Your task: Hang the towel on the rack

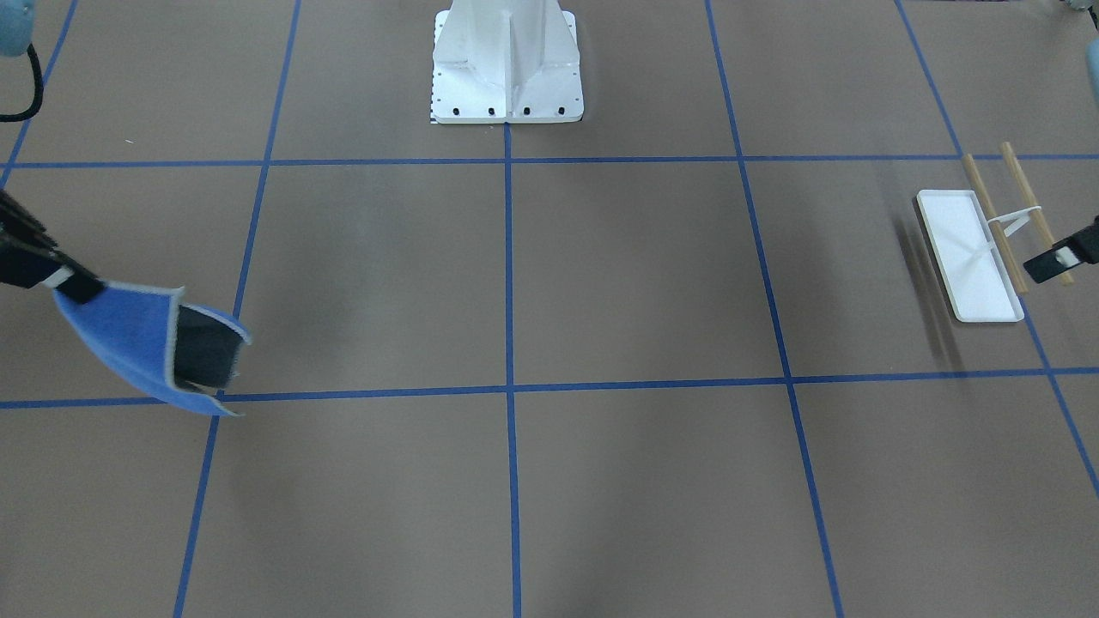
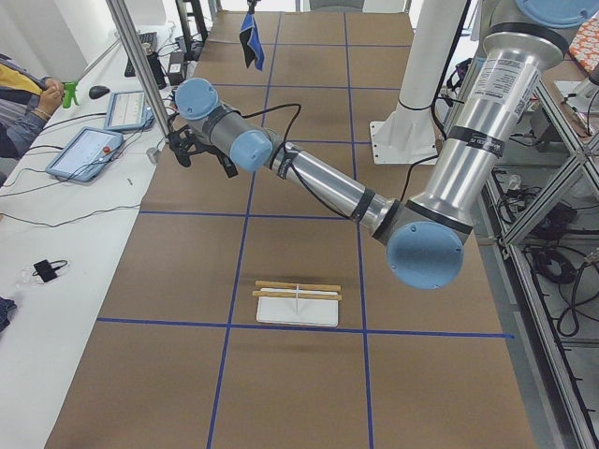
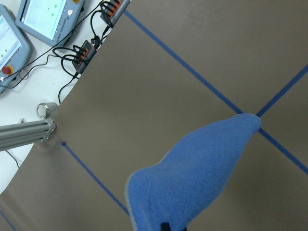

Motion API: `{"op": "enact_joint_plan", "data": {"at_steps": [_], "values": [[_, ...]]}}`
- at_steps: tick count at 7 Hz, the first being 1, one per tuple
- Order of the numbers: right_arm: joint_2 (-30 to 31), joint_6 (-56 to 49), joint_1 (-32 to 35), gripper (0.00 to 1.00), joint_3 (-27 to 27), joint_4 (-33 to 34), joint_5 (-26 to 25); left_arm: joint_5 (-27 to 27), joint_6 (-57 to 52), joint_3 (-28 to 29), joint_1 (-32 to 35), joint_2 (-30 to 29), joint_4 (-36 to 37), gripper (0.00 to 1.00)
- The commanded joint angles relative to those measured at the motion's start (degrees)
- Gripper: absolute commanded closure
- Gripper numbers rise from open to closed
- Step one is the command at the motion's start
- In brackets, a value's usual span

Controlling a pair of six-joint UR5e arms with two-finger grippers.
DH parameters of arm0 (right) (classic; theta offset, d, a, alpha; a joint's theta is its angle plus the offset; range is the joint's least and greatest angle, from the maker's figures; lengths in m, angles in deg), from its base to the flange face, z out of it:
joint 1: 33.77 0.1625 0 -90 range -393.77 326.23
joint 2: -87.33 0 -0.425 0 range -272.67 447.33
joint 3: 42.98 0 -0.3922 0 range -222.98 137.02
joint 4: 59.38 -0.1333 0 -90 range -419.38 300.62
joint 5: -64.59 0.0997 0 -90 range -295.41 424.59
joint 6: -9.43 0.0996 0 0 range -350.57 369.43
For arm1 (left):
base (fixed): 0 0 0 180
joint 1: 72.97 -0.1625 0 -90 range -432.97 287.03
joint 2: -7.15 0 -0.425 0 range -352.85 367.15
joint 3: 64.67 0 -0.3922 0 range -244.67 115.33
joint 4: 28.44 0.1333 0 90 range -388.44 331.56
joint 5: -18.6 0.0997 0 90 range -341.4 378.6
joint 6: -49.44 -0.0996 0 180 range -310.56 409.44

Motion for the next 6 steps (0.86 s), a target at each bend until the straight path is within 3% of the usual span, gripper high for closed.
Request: {"op": "enact_joint_plan", "data": {"at_steps": [1,3,4,6], "values": [[-6.1,9.4,-7.0,1.0,0.1,0.0,-7.0,0.0,4.5,2.0,-3.0,-0.7,-11.4,0.02],[-9.7,15.3,-10.2,1.0,0.4,0.0,-8.9,0.5,16.8,2.4,-6.1,-3.6,-12.0,0.02],[-11.7,18.7,-13.0,1.0,0.4,0.0,-12.4,0.5,23.7,2.3,-6.9,-5.7,-12.1,0.02],[-15.9,24.4,-18.4,1.0,0.9,0.0,-18.2,5.4,50.7,1.8,-11.8,-13.4,-13.0,0.02]]}}
